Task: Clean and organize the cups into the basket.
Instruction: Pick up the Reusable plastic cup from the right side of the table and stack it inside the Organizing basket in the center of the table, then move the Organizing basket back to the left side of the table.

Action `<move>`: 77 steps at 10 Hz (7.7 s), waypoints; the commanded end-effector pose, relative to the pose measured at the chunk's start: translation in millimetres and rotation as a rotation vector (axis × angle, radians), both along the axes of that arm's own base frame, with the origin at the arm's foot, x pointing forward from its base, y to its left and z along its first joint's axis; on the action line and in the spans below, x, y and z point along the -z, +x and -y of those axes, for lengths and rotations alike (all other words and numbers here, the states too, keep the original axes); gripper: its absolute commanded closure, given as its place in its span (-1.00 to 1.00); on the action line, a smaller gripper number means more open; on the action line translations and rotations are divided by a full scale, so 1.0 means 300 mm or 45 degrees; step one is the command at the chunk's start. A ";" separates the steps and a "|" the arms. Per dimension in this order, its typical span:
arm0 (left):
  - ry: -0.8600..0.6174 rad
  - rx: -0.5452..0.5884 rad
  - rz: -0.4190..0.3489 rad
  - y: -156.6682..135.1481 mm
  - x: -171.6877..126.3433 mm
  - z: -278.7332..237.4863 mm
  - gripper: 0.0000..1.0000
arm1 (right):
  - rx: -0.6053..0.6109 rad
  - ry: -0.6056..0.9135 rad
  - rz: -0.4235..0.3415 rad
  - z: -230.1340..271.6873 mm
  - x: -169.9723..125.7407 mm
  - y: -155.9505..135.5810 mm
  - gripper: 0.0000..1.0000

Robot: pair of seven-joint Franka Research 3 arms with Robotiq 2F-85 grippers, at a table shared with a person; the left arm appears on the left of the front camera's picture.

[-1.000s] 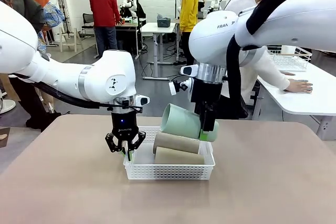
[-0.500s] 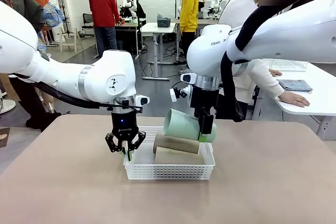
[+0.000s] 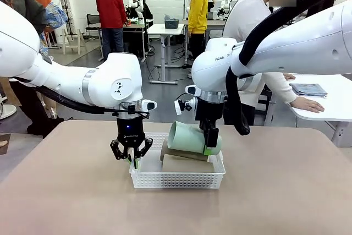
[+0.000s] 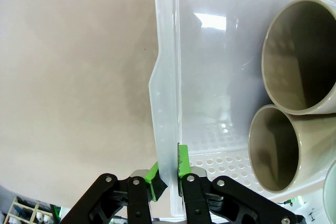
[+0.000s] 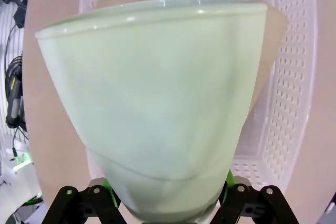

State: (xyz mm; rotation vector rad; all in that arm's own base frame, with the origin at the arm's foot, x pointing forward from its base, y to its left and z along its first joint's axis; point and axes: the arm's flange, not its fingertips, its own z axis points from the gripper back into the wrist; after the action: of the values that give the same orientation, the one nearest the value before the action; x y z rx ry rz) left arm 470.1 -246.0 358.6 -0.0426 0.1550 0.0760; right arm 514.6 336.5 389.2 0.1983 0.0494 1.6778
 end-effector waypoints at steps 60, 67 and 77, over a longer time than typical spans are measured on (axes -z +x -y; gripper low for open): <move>-0.003 -0.002 0.011 0.001 -0.007 0.001 1.00 | 2.054 1.129 -1.162 2.037 0.031 -0.425 -1.00; -0.003 -0.002 0.011 0.001 -0.007 0.001 1.00 | 2.054 1.134 -1.137 2.060 0.044 -0.411 -1.00; 0.077 0.183 0.000 -0.015 -0.156 -0.562 0.88 | 2.054 1.134 -1.137 2.060 0.044 -0.411 -1.00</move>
State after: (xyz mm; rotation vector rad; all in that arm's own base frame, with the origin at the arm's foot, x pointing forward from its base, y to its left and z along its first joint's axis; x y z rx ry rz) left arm 469.3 -87.9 397.7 0.0110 0.1682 -0.0579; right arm 390.6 -280.3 376.3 1.2549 -0.1590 -0.1844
